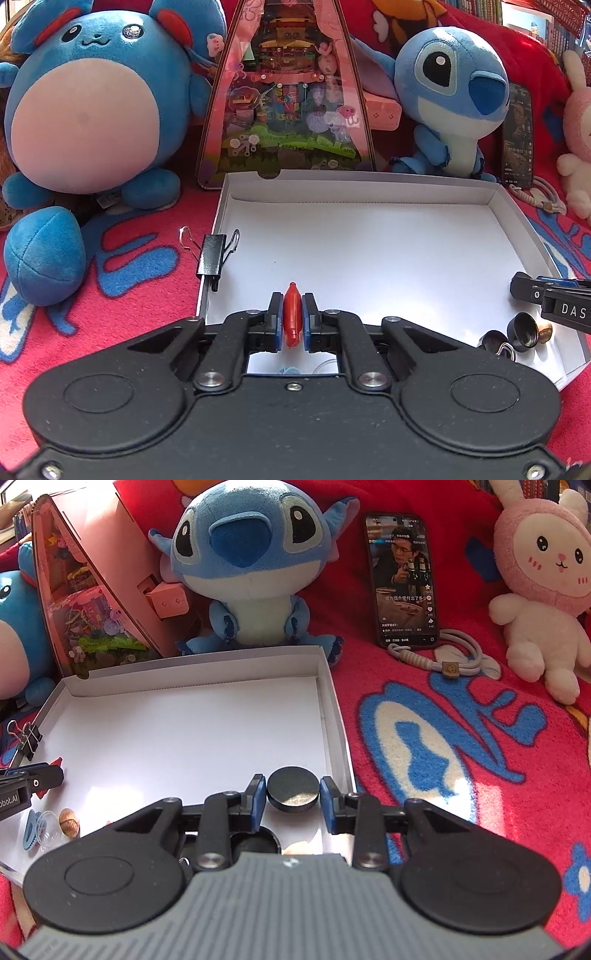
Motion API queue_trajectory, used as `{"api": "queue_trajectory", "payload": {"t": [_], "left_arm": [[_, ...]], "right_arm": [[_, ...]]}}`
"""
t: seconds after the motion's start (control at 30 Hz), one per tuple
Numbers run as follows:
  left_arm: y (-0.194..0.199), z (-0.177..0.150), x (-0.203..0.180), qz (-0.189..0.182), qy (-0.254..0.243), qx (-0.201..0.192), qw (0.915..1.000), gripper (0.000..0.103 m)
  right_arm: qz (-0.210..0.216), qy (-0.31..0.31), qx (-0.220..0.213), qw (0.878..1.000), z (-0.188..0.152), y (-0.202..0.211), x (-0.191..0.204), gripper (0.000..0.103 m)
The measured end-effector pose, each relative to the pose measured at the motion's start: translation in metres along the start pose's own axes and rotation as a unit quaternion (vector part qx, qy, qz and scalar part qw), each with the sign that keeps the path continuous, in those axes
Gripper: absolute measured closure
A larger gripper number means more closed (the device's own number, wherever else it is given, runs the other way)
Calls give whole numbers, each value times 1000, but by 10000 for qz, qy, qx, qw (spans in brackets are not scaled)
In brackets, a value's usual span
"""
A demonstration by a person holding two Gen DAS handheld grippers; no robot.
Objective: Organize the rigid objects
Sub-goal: 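Carry the red stick in the left gripper into the box while the right carries the lid, then open the left gripper releasing the red stick while the right releases the lid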
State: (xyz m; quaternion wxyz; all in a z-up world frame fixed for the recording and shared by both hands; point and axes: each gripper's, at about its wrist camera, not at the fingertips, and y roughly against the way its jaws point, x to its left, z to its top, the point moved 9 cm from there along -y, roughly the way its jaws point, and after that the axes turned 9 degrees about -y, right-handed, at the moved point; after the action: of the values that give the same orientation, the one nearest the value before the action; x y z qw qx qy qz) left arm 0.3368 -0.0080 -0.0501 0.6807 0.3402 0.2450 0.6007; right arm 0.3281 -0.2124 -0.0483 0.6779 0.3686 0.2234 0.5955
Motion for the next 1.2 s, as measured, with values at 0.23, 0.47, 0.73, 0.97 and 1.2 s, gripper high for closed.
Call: {"api": "queue_trajectory", "payload": {"t": [0.23, 0.47, 0.73, 0.97, 1.2], "left_arm": [[-4, -1, 1, 10, 42, 10, 10000, 93], [-3, -1, 1, 34, 13, -20, 10000, 92], [-2, -1, 1, 74, 5, -47, 10000, 89], [6, -2, 3, 134, -24, -150, 9998, 62], [28, -3, 3, 134, -126, -342, 9992, 50]], "right_arm": [[-2, 63, 1, 10000, -3, -4, 3, 66], [2, 94, -4, 10000, -3, -3, 3, 66], [9, 82, -7, 10000, -3, -3, 2, 65], [18, 147, -87, 9999, -2, 2, 2, 51], [71, 438, -393, 9982, -2, 23, 9, 43]]}}
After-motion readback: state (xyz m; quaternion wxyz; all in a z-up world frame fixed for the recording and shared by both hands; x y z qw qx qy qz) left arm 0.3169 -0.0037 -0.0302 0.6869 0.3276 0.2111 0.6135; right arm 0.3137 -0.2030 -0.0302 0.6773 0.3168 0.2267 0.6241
